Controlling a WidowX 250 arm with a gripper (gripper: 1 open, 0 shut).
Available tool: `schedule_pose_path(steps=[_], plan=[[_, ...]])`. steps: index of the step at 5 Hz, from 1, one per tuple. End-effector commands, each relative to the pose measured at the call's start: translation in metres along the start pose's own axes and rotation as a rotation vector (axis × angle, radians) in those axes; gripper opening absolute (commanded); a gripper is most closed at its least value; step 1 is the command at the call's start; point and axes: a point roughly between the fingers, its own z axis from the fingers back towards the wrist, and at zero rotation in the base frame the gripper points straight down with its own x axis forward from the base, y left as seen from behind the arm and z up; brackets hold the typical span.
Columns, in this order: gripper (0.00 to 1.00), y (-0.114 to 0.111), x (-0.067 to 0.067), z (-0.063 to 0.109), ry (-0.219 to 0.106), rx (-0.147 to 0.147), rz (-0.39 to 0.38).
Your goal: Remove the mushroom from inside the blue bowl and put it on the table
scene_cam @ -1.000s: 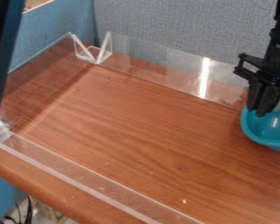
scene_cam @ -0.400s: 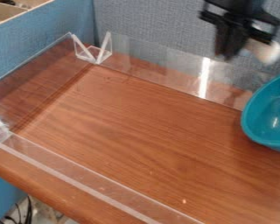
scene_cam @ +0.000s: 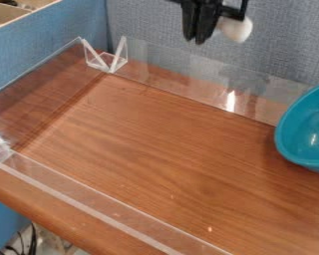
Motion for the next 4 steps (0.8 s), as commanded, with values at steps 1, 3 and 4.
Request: schedule_pose_path(steps=[1,3,4], plan=[[0.00,-0.036,-0.009,0.026,-0.075,-0.028,-0.109],[0.00,-0.026,-0.018,0.026,-0.050,-0.030,-0.141],[0.00,-0.018,-0.035,0.029,-0.034,-0.023,-0.156]])
